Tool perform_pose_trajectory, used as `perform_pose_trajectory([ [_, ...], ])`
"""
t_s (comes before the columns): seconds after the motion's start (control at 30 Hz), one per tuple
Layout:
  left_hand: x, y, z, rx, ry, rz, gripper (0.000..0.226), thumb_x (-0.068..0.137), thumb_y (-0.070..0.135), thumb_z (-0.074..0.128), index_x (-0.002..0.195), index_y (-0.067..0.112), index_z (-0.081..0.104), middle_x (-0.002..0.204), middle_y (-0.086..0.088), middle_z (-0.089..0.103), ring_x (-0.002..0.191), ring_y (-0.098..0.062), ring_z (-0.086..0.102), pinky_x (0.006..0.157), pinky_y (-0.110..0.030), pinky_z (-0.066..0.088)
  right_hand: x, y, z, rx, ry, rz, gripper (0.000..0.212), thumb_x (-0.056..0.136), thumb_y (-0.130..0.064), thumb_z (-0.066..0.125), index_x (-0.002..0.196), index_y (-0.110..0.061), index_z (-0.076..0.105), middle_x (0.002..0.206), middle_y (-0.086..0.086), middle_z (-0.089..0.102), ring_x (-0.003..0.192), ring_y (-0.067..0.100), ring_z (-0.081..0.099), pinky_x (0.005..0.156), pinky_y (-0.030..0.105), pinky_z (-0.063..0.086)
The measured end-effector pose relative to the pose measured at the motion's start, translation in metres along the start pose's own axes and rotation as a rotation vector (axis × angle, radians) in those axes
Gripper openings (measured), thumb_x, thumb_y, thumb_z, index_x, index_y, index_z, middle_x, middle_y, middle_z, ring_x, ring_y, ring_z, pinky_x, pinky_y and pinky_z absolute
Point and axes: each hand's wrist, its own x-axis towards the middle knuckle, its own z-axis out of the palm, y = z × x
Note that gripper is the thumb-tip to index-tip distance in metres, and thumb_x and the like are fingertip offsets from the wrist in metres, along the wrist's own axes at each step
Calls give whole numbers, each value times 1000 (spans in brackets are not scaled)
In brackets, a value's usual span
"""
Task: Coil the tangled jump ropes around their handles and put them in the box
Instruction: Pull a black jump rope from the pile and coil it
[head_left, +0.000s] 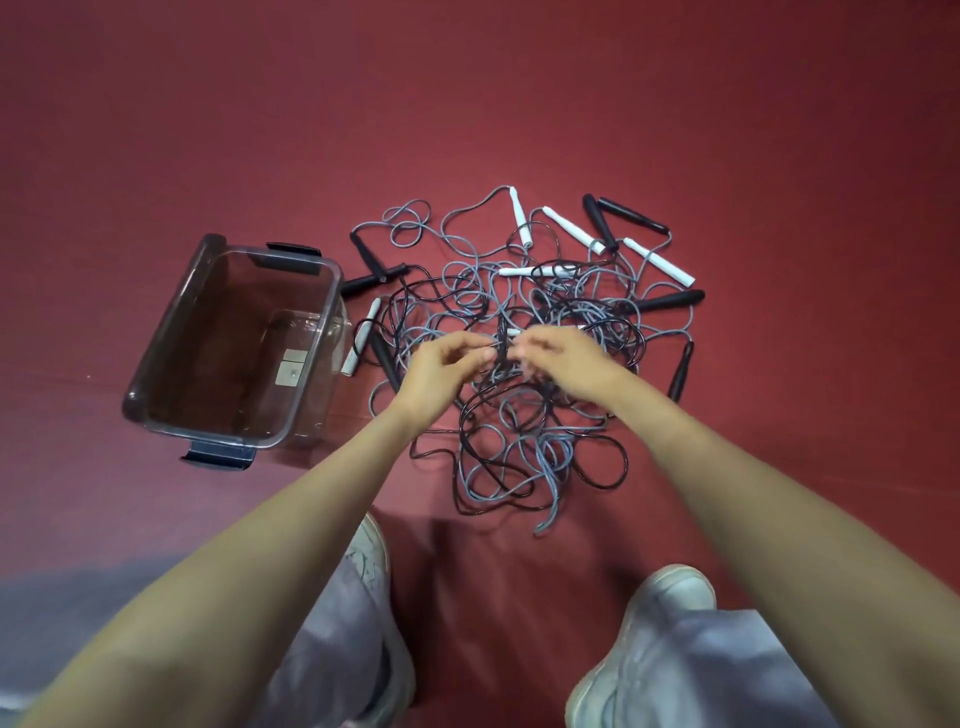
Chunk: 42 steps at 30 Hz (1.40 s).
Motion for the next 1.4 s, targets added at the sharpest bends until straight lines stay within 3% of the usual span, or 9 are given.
perform_pose_trajectory([
  [0.27,13,-40,-25,913,-104,-171,14,95,17,50,81,18,47,80,-1,53,87,-31,56,89,-37,35,11,19,-47,646,575,84,20,100,-11,47,90,-18,62,76,-4,51,60,4,50,67,20,51],
  [0.37,10,-44,-29,751,25,-54,13,99,19,50,94,15,60,85,-7,64,89,-34,62,82,-38,43,14,31,-47,277,558,149,16,97,-8,49,99,-17,62,76,-6,51,60,8,43,62,25,43],
  [0.47,10,-25,-21,697,41,141,27,101,16,44,121,13,62,105,-10,67,95,-30,62,81,-39,49,10,30,-33,-44,323,103,55,91,-12,62,139,-30,43,91,-3,46,72,8,44,72,26,40],
  [0.6,11,8,-3,766,63,302,32,102,20,42,129,22,59,108,1,65,101,-19,59,74,-31,42,-1,9,-23,190,38,40,74,81,-28,76,143,-34,35,99,-1,54,91,8,53,92,29,38],
  [0.8,16,30,4,435,12,190,26,100,27,50,120,22,66,111,-2,69,94,-19,61,84,-31,49,-11,10,-34,-294,-131,136,29,90,0,61,118,-7,58,76,-2,58,83,18,60,72,24,41],
  [0.97,9,21,-2,681,-99,-98,36,102,31,44,134,20,55,122,-12,65,107,-30,61,93,-36,47,-36,8,-52,-607,-1,417,46,87,-11,66,125,-2,42,121,17,55,93,25,50,71,29,38],
  [1.1,11,25,-11,727,-130,-359,32,96,3,38,123,-7,52,130,-25,53,120,-35,51,93,-36,40,-31,6,-64,-561,52,356,32,94,-4,44,126,1,44,119,18,55,92,27,53,74,34,42],
  [1.2,21,28,-4,567,-81,-367,39,104,26,31,100,1,61,113,-20,62,110,-33,56,93,-35,40,-22,21,-73,-335,-13,280,22,95,4,40,95,-10,57,105,10,60,84,19,58,84,36,50],
  [1.4,62,17,45,359,33,-315,34,97,34,54,106,7,71,103,-14,70,94,-25,63,73,-20,35,7,55,-60,320,177,285,20,91,9,55,84,-7,46,84,25,61,52,16,66,46,26,56],
])
